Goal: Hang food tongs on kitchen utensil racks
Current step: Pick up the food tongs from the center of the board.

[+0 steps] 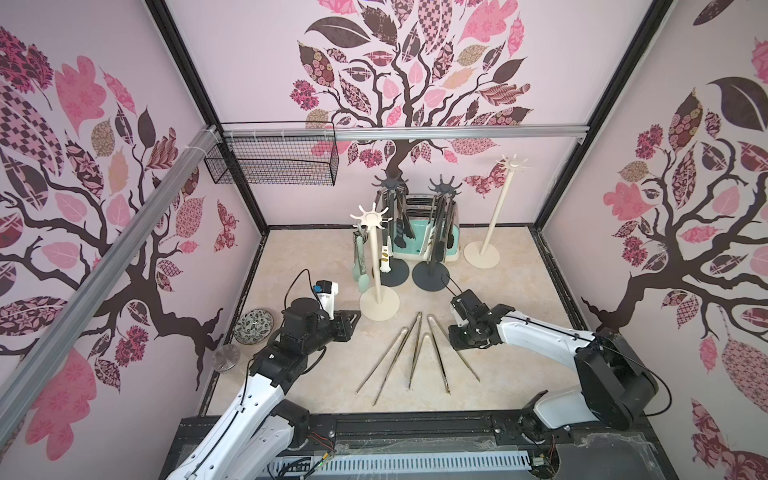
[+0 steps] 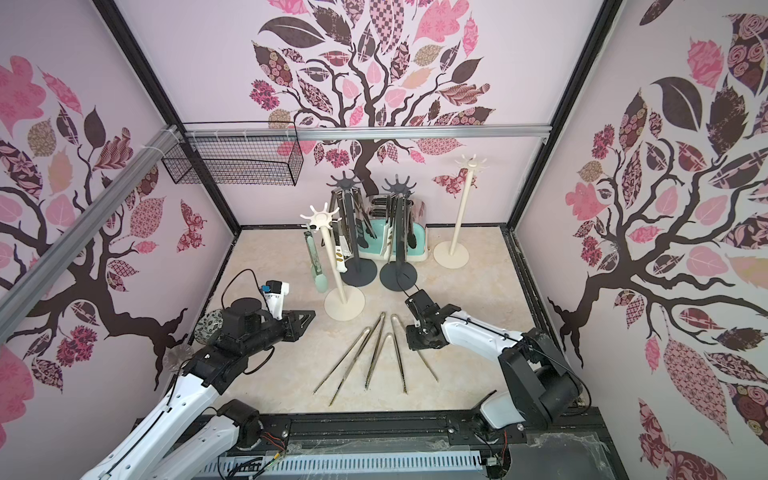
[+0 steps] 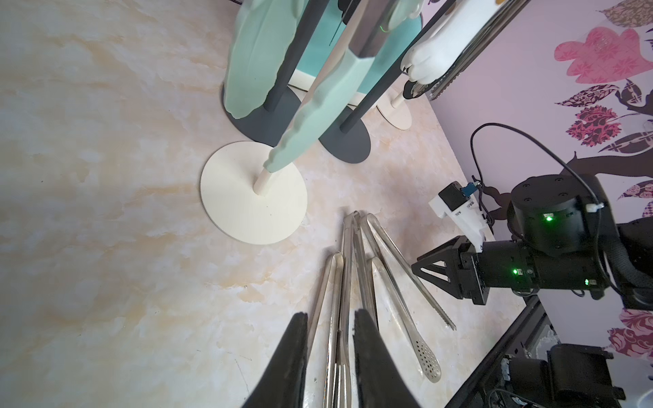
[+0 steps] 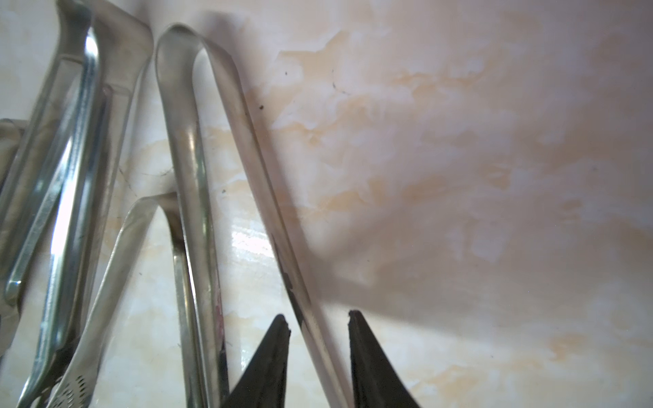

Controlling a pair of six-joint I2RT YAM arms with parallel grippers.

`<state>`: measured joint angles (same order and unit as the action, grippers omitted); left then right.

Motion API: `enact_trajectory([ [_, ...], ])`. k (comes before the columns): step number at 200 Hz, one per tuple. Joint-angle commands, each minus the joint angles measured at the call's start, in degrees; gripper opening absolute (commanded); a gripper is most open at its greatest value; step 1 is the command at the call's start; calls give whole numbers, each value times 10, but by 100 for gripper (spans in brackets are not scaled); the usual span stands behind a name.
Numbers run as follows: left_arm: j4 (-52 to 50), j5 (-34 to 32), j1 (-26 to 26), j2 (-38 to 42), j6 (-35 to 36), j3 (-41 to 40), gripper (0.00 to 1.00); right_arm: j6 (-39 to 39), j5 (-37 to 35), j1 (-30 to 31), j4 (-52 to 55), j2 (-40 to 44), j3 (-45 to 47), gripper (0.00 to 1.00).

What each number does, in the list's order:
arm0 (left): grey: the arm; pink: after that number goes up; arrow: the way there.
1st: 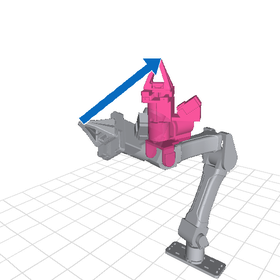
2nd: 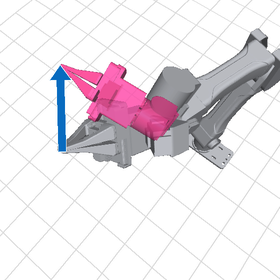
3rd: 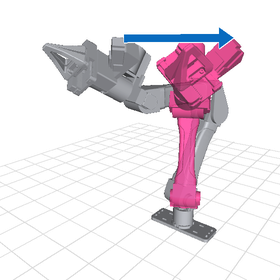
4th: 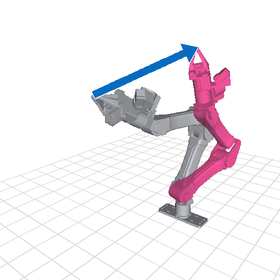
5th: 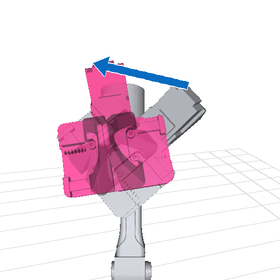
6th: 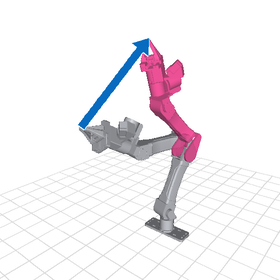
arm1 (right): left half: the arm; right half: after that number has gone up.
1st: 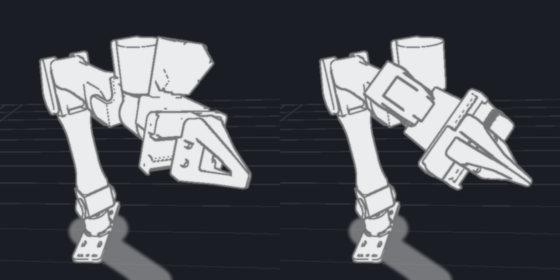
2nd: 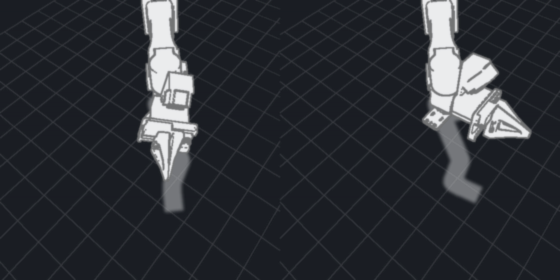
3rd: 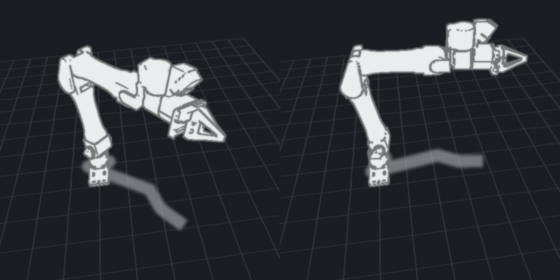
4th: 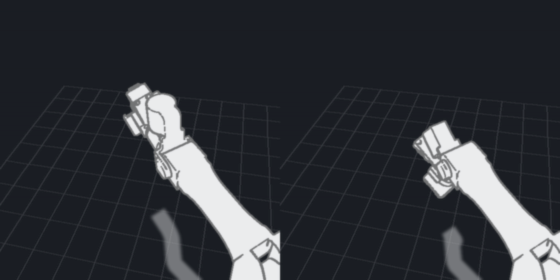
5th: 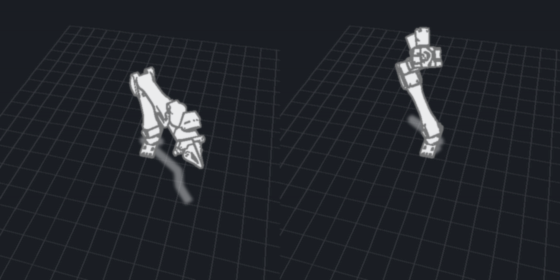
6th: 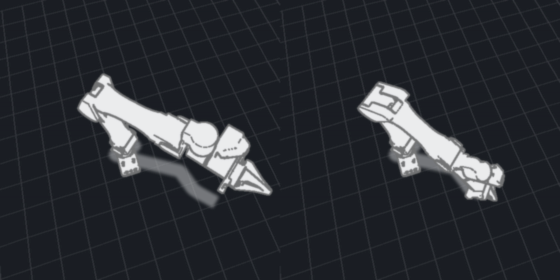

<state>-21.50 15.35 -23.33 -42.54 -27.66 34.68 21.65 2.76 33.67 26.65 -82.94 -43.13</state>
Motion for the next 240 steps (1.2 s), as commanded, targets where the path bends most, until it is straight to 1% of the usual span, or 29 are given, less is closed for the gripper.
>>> enact_trajectory([
  [1, 15, 5, 1, -2, 2, -3, 26, -4, 1, 10, 0, -14, -19, 33],
  [46, 11, 2, 2, 1, 2, -3, 26, 1, 5, 17, -12, -34, -14, 33],
  [86, 12, 1, 2, -1, 3, -4, 26, 1, -12, 18, -9, -47, -13, 31],
  [151, 13, 4, 2, -4, 2, -5, 26, 1, -40, 19, -6, -56, -2, 20],
  [222, 14, 7, 2, -1, -2, -5, 26, 2, -54, 19, -12, -45, 16, 11],
  [240, 16, 8, 1, -1, -4, -4, 26, 1, -62, 19, -12, -36, 21, 7],
])
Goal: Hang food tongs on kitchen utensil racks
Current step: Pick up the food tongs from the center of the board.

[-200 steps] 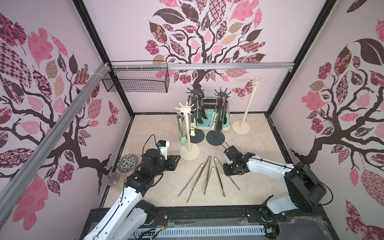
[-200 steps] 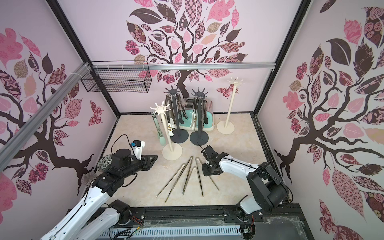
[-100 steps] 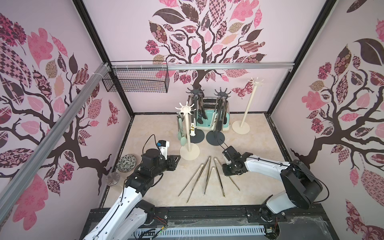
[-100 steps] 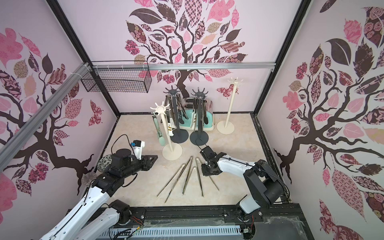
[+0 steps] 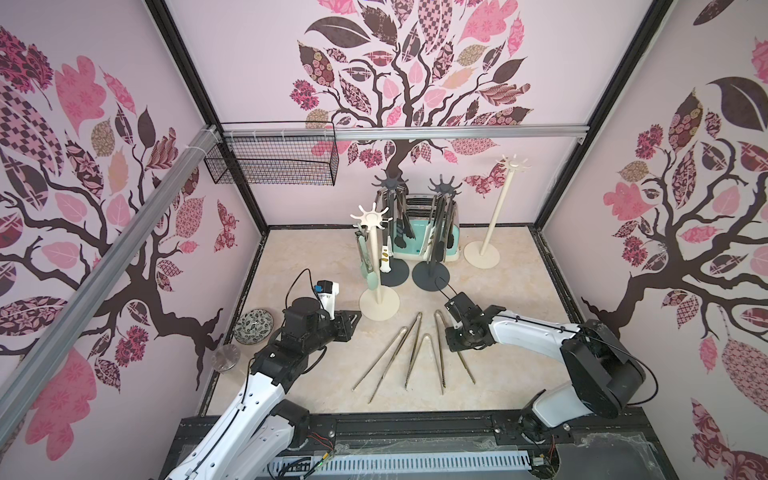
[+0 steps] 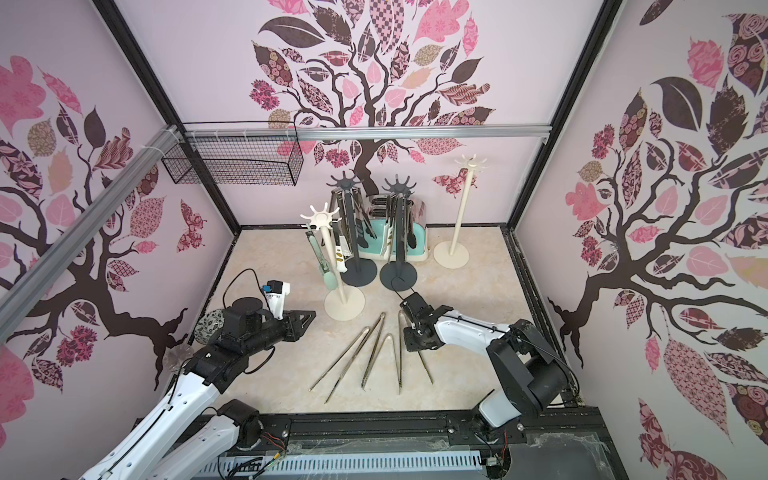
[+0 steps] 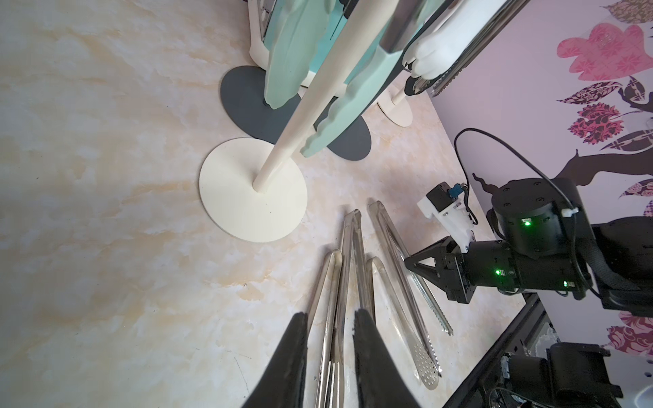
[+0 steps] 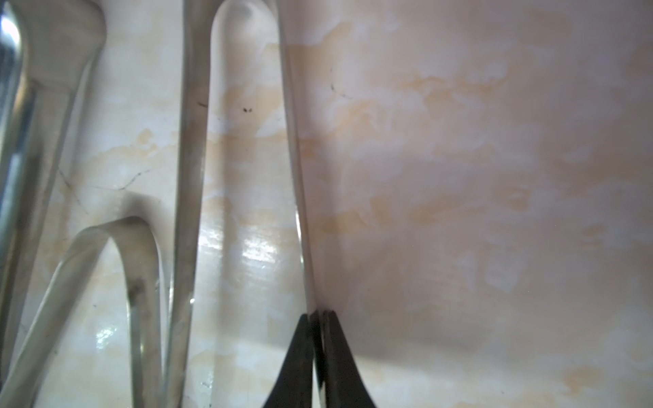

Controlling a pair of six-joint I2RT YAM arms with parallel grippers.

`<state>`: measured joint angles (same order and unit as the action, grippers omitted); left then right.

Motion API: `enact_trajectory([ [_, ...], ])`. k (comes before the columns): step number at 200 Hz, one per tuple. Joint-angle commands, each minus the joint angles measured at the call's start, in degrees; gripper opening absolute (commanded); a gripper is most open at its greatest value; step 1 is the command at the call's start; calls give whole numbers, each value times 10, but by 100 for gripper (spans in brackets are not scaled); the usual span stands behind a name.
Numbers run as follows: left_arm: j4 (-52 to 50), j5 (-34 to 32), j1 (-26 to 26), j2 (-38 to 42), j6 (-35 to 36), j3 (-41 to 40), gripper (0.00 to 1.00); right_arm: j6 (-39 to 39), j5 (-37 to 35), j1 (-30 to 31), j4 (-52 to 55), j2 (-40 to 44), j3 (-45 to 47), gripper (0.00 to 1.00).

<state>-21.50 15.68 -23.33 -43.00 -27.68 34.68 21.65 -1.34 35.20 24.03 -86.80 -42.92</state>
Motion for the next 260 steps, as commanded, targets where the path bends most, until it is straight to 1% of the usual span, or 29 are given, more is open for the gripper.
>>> enact_trajectory([
  [1, 16, 5, 1, 3, -3, -5, 26, 1, -21, 4, 14, 3, 19, 7],
  [37, 18, 14, 2, 6, -2, -4, 26, -2, -30, 4, 15, 20, 22, 0],
  [101, 20, 23, 1, 12, 0, -7, 26, -7, -53, 3, 27, 67, 20, 0],
  [130, 24, 24, 1, 19, -1, -10, 26, -12, -67, 4, 40, 107, 15, 0],
  [155, 30, 26, 1, 20, -3, -17, 26, -23, -76, 3, 42, 157, 13, 0],
  [190, 38, 27, 1, 16, -1, -20, 26, -57, -62, 4, 16, 248, 16, 0],
  [203, 42, 28, 2, 15, -1, -22, 26, -80, -46, 4, 7, 280, 12, 0],
  [237, 57, 29, 2, 13, -5, -30, 26, -143, -2, 4, -24, 332, -4, 0],
  [260, 59, 30, 2, 8, -2, -31, 26, -153, 15, 4, -48, 353, -24, 0],
])
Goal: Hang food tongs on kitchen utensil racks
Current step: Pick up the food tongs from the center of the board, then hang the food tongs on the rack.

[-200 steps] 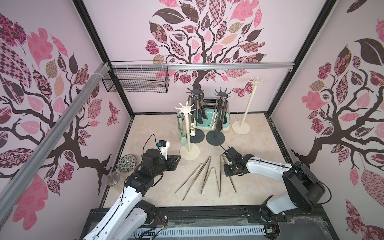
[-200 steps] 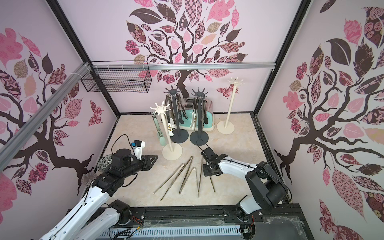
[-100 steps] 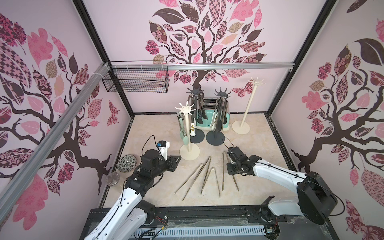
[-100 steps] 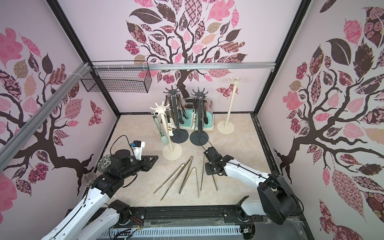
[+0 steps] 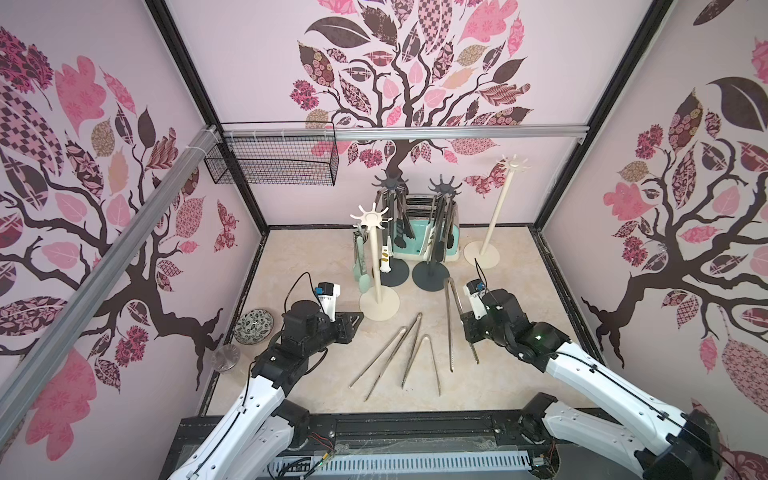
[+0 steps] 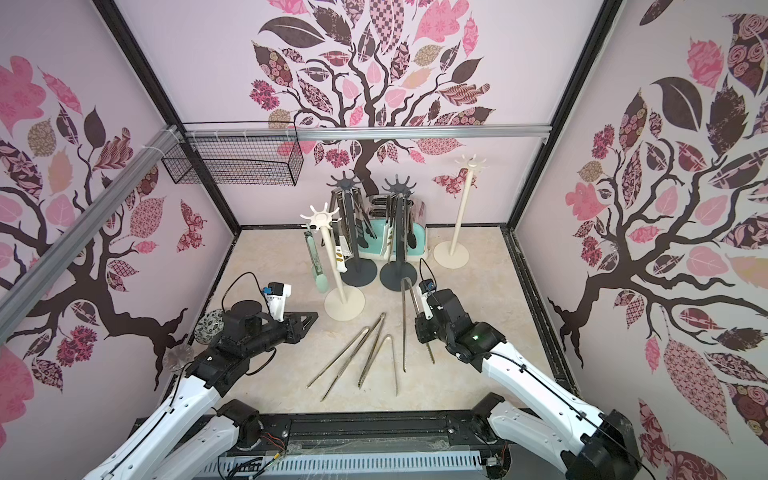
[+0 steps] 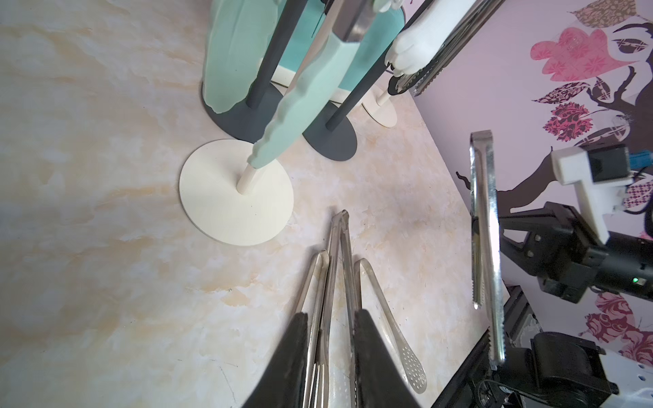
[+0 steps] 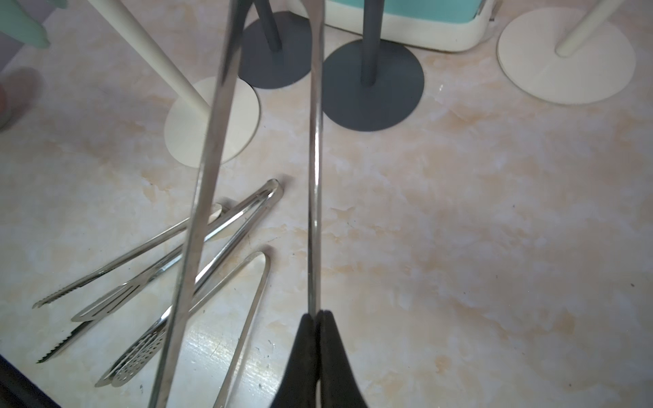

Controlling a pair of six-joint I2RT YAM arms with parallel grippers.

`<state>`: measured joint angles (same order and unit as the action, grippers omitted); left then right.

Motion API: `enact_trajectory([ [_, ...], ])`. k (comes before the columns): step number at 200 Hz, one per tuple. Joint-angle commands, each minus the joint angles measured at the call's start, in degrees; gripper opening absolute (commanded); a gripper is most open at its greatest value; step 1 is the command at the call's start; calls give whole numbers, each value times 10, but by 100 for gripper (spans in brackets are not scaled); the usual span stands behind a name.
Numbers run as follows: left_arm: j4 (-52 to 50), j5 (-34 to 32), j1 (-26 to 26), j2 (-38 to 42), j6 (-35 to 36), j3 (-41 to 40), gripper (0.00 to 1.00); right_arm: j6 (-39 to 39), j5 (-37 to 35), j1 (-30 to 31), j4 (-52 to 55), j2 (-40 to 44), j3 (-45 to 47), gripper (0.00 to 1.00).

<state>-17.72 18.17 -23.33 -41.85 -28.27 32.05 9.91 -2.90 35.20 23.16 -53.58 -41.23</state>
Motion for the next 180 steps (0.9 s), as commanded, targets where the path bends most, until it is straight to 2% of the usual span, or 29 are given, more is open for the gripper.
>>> enact_trajectory([
  [1, 21, 5, 1, -3, 4, -4, 26, -35, 31, 5, -41, 21, -41, 0],
  [35, 33, 5, 2, -12, 4, -11, 26, -21, 35, 13, -79, 25, -81, 0],
  [94, 40, 5, 2, -16, 7, -17, 26, -38, 4, 69, -114, -37, -166, 0],
  [133, 43, 5, 1, -14, 7, -23, 26, -62, -38, 118, -199, -72, -182, 0],
  [180, 47, 7, 2, -8, 6, -30, 26, -67, -35, 127, -300, -117, -196, 0],
])
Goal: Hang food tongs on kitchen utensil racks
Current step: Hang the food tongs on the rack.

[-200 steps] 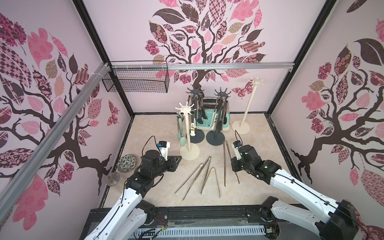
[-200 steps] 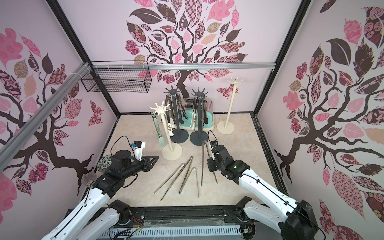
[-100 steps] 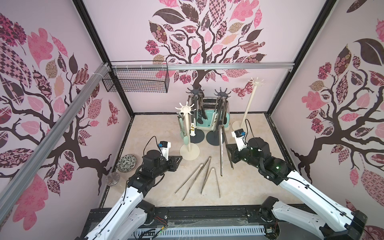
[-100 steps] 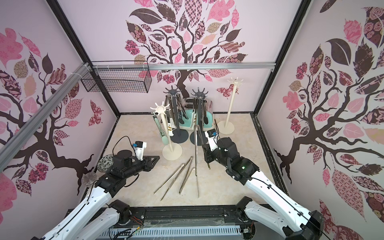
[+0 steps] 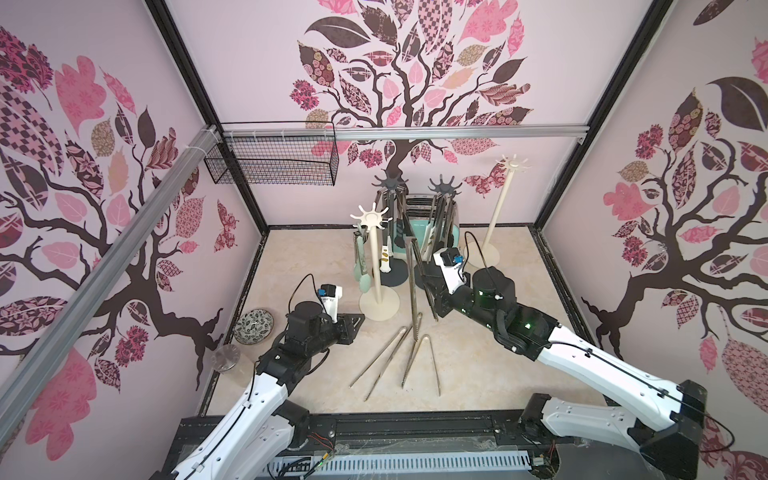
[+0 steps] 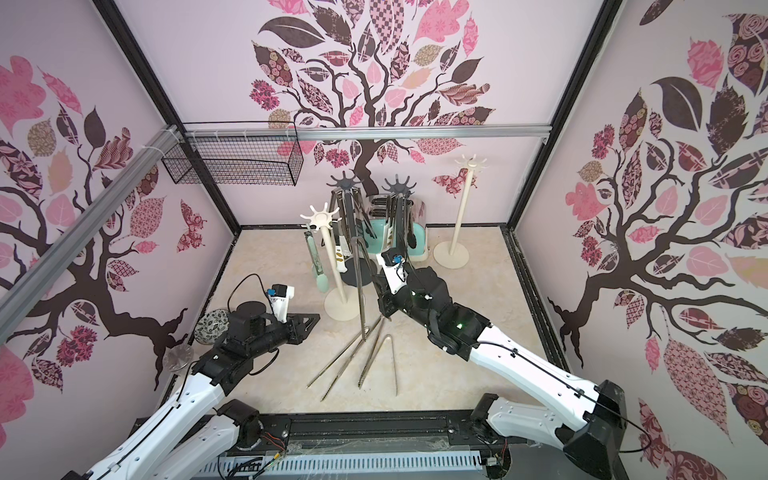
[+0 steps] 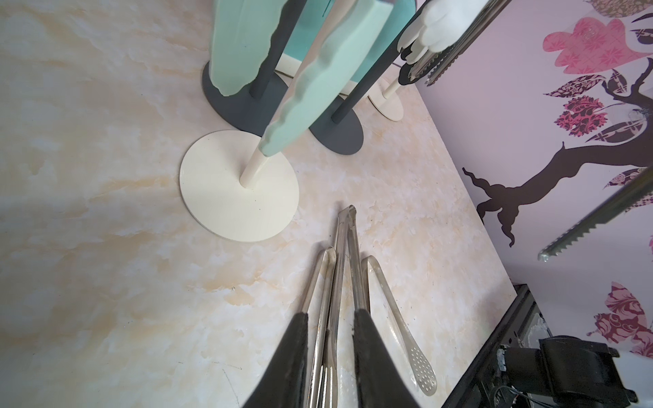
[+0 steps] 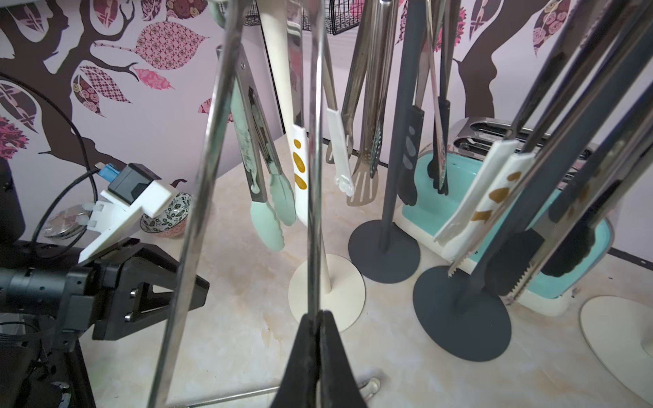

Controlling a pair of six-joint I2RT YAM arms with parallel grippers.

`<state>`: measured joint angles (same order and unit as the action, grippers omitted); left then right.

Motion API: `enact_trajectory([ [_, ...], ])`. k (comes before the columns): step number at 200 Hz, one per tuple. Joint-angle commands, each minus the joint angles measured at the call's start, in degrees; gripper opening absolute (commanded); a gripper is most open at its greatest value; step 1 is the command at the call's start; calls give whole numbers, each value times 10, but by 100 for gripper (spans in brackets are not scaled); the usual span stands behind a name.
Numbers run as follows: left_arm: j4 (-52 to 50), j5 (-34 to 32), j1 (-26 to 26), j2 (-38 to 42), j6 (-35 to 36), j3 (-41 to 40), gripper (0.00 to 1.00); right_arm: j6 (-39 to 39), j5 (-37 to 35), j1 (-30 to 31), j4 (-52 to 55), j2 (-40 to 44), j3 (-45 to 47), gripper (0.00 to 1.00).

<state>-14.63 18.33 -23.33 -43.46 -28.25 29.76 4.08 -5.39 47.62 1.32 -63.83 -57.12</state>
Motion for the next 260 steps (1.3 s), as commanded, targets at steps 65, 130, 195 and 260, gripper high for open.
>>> enact_trajectory([
  [65, 15, 2, 2, 14, 6, -11, 26, -12, 14, 5, -124, -83, -84, 0],
  [130, 16, 3, 2, 13, 7, -11, 26, -6, 24, 5, -122, -122, -104, 0],
  [195, 15, 3, 1, 13, 9, -11, 26, 1, 33, 5, -120, -147, -116, 0],
  [260, 14, 2, 2, 14, 9, -12, 26, 9, 33, 5, -118, -161, -111, 0],
])
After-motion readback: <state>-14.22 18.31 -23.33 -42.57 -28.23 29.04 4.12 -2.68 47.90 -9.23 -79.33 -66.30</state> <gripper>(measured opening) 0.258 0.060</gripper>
